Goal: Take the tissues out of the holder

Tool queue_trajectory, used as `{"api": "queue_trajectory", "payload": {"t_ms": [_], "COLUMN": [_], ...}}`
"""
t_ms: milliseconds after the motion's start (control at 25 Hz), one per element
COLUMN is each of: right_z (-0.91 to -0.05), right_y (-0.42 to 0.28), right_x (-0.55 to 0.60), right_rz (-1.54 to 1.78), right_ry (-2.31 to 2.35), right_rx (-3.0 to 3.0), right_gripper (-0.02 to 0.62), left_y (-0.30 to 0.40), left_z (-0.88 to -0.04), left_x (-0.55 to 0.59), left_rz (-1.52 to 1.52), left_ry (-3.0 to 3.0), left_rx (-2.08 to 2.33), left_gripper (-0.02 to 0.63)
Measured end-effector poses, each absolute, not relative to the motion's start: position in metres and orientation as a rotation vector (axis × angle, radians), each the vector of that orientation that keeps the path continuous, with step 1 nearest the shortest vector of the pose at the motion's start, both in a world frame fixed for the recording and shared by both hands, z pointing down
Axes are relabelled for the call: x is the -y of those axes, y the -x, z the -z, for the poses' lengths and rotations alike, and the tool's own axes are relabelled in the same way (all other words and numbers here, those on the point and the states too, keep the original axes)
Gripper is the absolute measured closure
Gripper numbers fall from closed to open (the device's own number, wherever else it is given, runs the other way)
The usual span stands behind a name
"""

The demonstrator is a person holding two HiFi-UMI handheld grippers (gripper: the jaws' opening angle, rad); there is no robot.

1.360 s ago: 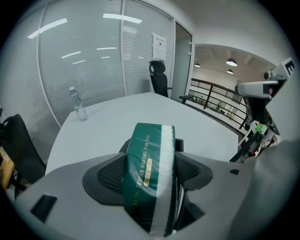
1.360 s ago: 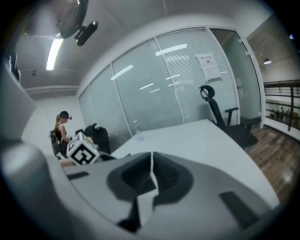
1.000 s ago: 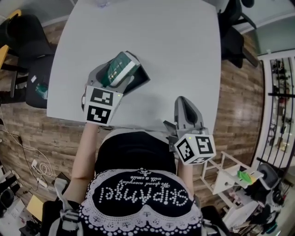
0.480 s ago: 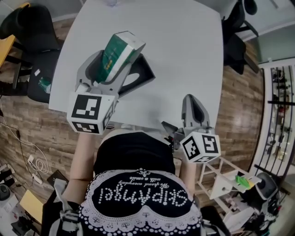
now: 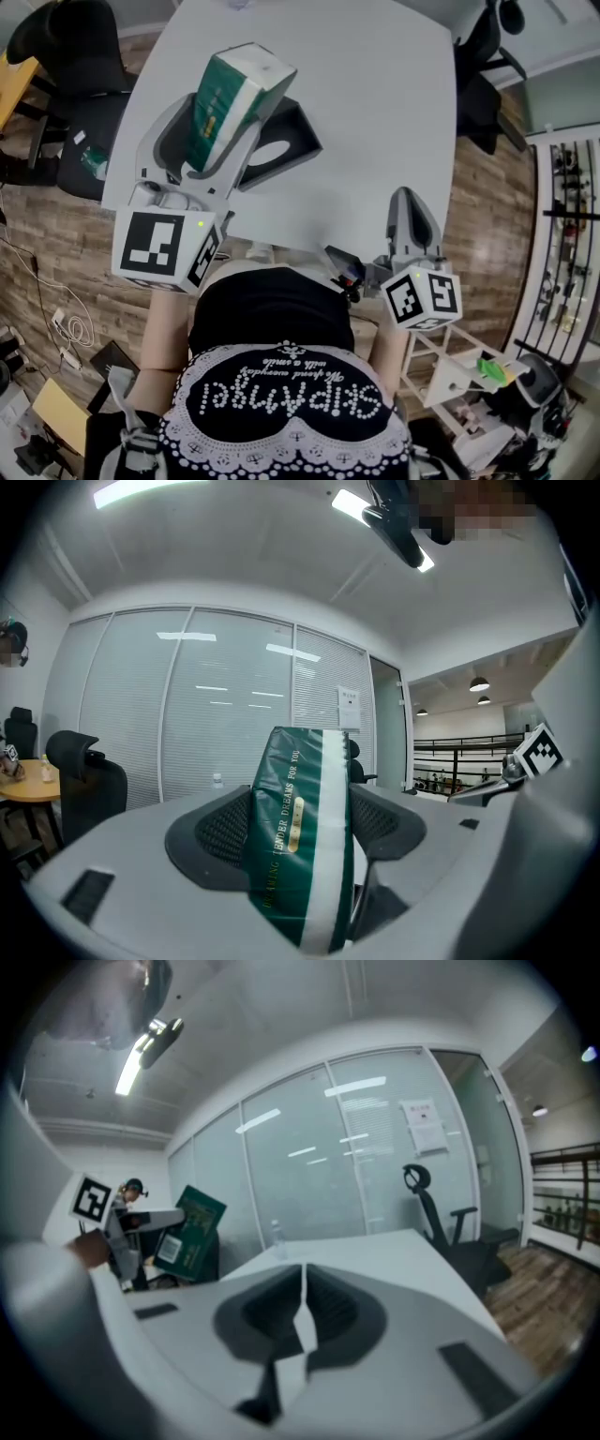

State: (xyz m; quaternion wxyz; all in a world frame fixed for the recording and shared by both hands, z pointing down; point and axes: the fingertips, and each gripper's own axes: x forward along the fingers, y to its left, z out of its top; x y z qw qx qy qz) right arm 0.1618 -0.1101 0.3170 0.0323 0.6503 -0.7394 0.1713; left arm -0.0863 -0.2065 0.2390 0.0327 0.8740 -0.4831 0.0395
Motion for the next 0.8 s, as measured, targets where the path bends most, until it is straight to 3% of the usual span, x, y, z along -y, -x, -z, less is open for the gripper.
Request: {"api": "queue_trajectory", "payload": {"t_ms": [800], "right_z": [-0.280], "right_y": [-0.131], "right_x": [0.116], "right_rz": [-0.410], "right_ry": [-1.958], "right_rx": [2.357], "right_gripper": [0.560], "left_y": [0.164], "left_z": [-0.229], "left_x": [0.163], "left_rz": [0.005], "left_ry": [-2.582], "left_rx": [1.629], "left_gripper": [0.259]}}
